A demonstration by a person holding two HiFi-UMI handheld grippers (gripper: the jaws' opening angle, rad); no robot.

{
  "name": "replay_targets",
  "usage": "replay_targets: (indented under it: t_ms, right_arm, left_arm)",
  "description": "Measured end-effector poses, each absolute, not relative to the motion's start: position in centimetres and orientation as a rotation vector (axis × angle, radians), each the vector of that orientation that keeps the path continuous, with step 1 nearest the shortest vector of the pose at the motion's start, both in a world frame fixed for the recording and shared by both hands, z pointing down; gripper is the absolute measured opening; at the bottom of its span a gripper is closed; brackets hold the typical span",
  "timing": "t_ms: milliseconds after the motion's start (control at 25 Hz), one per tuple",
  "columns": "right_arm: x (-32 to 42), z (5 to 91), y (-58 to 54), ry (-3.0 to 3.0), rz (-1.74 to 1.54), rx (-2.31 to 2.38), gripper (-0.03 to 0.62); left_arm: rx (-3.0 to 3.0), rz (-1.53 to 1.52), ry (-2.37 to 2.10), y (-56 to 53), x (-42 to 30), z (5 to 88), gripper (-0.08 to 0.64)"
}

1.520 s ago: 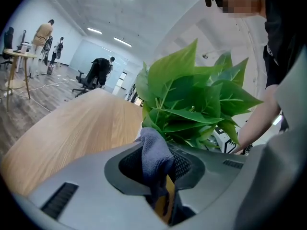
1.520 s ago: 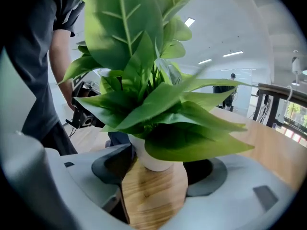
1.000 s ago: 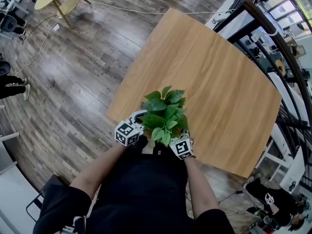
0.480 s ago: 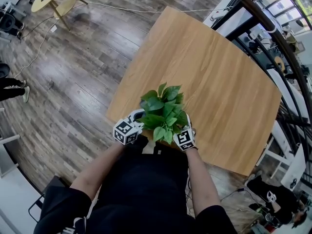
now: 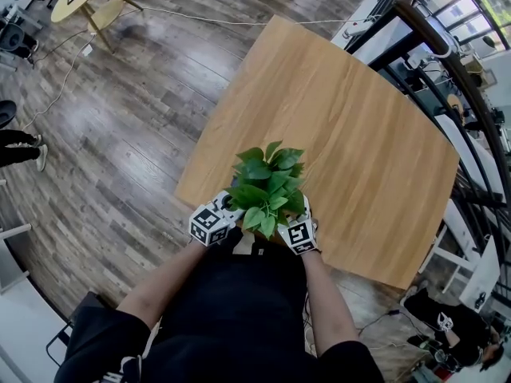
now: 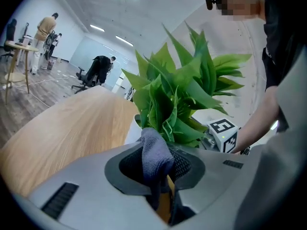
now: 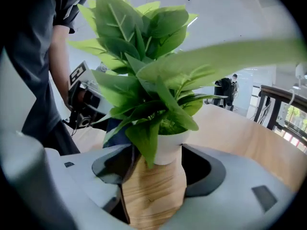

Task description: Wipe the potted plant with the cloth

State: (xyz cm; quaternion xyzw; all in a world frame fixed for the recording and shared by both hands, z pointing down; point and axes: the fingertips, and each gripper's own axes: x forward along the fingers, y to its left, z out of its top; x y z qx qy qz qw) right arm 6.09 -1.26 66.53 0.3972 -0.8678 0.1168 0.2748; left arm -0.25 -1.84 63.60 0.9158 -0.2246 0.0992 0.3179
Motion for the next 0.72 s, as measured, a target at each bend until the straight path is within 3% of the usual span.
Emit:
replay_targets:
  t_ms: [360, 720]
  right_arm:
    - [8.6, 66.6, -1.7, -2.326, 0.359, 1.100, 0.318]
    - [6.1, 66.0, -3.3, -2.388, 0.286, 0.909, 0.318]
  left_arm:
    - [2.418, 0.277, -0.746, -5.1, -2.3, 64.2, 0.097]
    - [2.439, 0.269, -0.738, -6.4, -2.0, 63.4, 0.097]
